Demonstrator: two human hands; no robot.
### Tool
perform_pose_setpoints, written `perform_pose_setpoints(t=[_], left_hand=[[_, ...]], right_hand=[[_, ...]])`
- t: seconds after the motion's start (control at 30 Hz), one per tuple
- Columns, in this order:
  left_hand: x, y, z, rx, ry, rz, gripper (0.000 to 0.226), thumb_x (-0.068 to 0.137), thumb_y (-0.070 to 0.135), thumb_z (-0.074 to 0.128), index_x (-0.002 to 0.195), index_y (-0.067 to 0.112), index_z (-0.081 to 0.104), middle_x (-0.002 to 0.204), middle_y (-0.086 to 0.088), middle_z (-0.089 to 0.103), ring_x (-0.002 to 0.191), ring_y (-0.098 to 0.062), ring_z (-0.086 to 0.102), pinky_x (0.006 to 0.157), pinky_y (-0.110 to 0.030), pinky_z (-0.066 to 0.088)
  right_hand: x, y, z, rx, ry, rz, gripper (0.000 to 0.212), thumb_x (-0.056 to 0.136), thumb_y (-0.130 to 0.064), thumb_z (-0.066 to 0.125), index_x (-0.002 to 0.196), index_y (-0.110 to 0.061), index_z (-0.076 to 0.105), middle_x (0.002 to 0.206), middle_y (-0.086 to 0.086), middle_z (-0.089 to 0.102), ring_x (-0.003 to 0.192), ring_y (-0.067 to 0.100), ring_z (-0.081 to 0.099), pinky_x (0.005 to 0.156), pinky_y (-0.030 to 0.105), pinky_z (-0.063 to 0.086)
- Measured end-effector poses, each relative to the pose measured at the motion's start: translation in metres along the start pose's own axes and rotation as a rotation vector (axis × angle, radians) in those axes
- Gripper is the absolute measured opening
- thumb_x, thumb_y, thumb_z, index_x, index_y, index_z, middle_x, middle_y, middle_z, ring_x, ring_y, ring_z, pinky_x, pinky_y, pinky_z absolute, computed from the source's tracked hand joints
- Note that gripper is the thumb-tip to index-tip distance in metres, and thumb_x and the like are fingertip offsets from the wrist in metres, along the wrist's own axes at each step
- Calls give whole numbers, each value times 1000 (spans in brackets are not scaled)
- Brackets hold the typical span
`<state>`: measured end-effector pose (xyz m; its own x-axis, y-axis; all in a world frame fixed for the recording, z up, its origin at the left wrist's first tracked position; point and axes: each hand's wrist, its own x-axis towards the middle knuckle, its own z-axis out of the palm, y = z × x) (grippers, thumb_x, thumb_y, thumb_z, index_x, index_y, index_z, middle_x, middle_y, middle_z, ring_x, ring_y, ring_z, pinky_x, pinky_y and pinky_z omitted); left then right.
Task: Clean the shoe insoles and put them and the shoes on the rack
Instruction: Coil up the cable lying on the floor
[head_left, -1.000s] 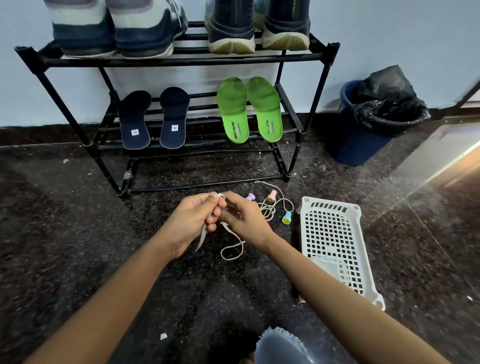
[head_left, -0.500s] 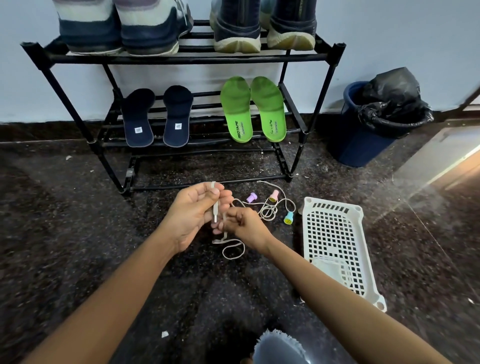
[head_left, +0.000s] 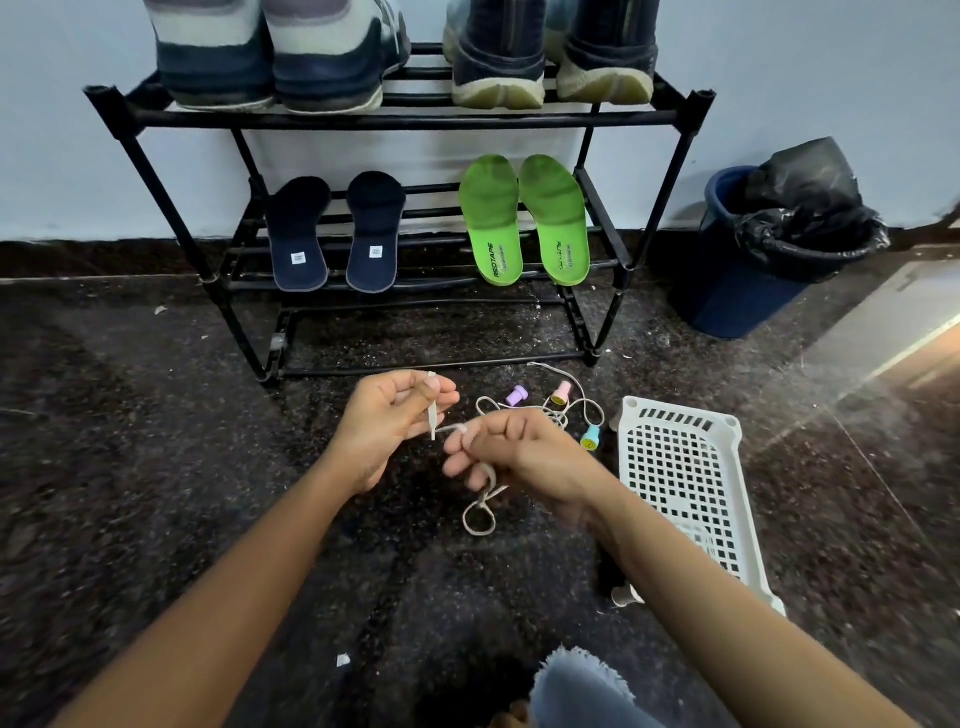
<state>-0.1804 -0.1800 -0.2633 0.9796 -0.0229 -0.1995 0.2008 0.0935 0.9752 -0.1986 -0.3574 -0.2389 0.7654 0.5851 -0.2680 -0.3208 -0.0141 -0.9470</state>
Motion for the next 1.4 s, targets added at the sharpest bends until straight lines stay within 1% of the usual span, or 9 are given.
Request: perform_pose_setpoints(t=[0.07, 0.17, 0.37, 0.63, 0.8, 0.9, 1.07, 1.27, 1.4], left_hand=[[-1, 0, 0, 29, -46, -14, 16, 98, 13, 53, 97, 4, 67, 81, -2, 76, 83, -12, 72, 71, -23, 58], [-3, -2, 1, 52, -92, -60, 20, 95, 17, 57, 101, 1, 67, 92, -10, 76, 93, -20, 72, 78, -35, 60], [-14, 3, 5, -69, -189, -110, 31, 87, 28, 55, 98, 1, 66, 99, -17, 74, 100, -30, 70, 81, -46, 59], [-20, 15, 10, -266, -195, -136, 25, 91, 19, 52, 100, -2, 63, 95, -18, 73, 96, -33, 71, 74, -48, 60], [-15, 29, 11, -409, -161, -91, 24, 84, 18, 55, 99, 0, 61, 97, -17, 74, 96, -31, 71, 75, -50, 60], [-9, 31, 11, -450, -126, -57, 21, 86, 17, 54, 98, 2, 60, 99, -14, 74, 99, -30, 71, 75, -48, 60], [5, 26, 5, -380, -51, -7, 17, 94, 14, 52, 100, 3, 64, 104, -15, 73, 106, -29, 68, 83, -47, 59], [12, 7, -2, -119, -52, -18, 18, 97, 14, 53, 100, 7, 69, 103, -7, 75, 108, -23, 68, 90, -44, 55], [7, -1, 3, -44, -119, -47, 15, 96, 14, 55, 97, 8, 69, 87, -3, 75, 84, -13, 71, 89, -45, 54]], right_hand=[[3, -17, -1, 42, 39, -28, 19, 95, -2, 47, 94, -2, 67, 88, 10, 72, 45, 4, 48, 56, 19, 47], [11, -43, -6, 94, 78, -84, 20, 95, -1, 46, 99, 3, 65, 97, 15, 71, 36, 1, 35, 49, 16, 45], [48, -77, -23, -44, 147, -152, 19, 95, -2, 47, 101, 3, 64, 105, 17, 69, 34, 2, 35, 42, 11, 39], [79, -30, -50, -256, 229, -181, 22, 93, -5, 55, 113, 2, 62, 104, 7, 69, 58, 0, 57, 44, 13, 40], [59, 30, -51, -273, 122, -139, 16, 83, 7, 62, 98, 4, 64, 69, -9, 67, 55, -2, 54, 50, 13, 41], [47, 58, -42, -207, 137, -111, 18, 82, 2, 66, 98, 9, 63, 84, 3, 72, 73, 8, 65, 65, 23, 50], [16, 73, -17, -166, 162, -84, 10, 85, -8, 67, 93, -3, 70, 84, 8, 72, 57, 0, 56, 44, 15, 36], [-11, 28, 1, -82, 163, -233, 15, 84, -20, 68, 87, -6, 72, 84, 12, 73, 52, 13, 47, 40, 16, 34], [-6, -18, 1, -122, 188, -359, 16, 86, -16, 65, 90, -1, 71, 84, 24, 69, 48, 15, 44, 38, 14, 33]])
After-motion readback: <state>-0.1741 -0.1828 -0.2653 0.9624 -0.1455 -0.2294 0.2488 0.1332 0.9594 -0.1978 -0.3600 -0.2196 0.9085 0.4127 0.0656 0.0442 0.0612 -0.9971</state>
